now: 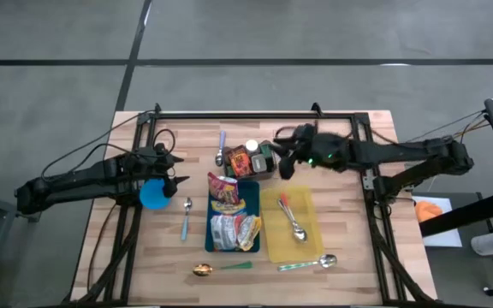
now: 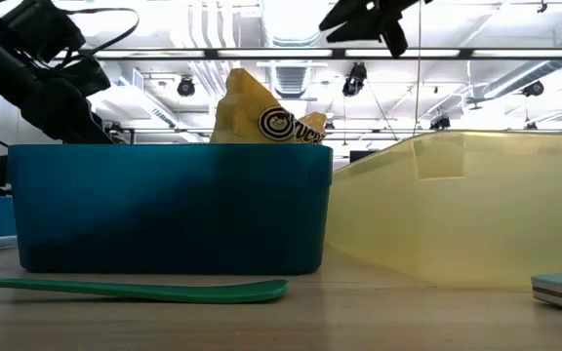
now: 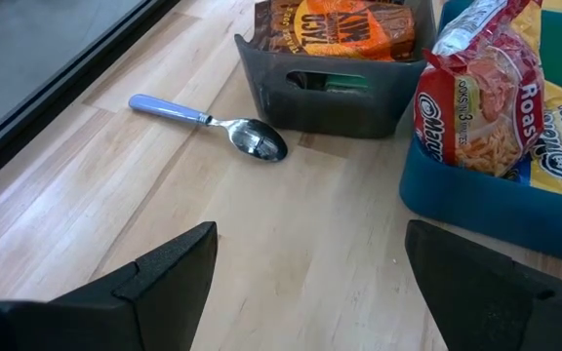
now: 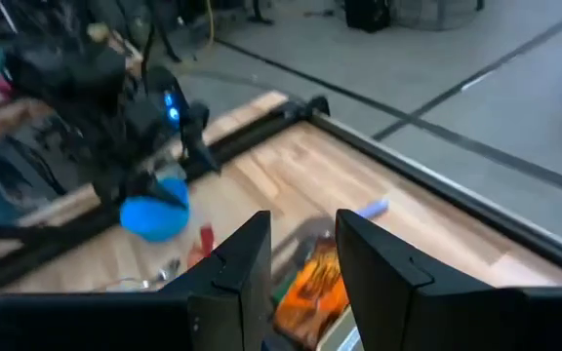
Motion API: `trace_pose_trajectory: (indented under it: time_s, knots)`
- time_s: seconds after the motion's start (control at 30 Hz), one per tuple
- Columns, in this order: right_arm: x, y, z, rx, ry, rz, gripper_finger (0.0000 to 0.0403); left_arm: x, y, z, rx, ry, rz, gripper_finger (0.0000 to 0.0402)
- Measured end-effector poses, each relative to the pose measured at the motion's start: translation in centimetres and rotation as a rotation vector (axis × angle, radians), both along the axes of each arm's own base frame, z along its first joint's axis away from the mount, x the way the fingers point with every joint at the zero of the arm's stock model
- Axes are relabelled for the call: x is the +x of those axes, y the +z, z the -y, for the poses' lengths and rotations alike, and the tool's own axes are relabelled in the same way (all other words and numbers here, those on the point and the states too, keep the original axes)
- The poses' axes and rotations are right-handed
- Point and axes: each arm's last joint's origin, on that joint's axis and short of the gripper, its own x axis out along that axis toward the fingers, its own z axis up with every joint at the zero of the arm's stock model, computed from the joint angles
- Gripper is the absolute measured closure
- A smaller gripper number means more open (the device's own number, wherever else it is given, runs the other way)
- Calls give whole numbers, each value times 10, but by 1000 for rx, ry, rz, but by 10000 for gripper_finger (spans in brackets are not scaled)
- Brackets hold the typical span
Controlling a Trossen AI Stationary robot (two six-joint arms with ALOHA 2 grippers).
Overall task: Pick & Place Food Item
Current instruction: Put the light purple spoon into the yellow bin
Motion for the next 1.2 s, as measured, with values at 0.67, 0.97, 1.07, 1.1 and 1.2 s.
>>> trace_pose_trajectory:
  time_s: [0.67,0.97,1.07,1.1,1.2]
  knots:
    - [-8,28,66,31,124,-31,287,0,0,0,0,0,1,66]
    - [48,40,149,110,150,-207,287,0,0,0,0,0,0,66]
    - [69,39,172,130,123,-240,287,0,0,0,0,0,0,66]
    - [75,39,180,136,114,-247,287,0,0,0,0,0,0,66]
    - [92,38,197,149,99,-259,287,0,0,0,0,0,0,66]
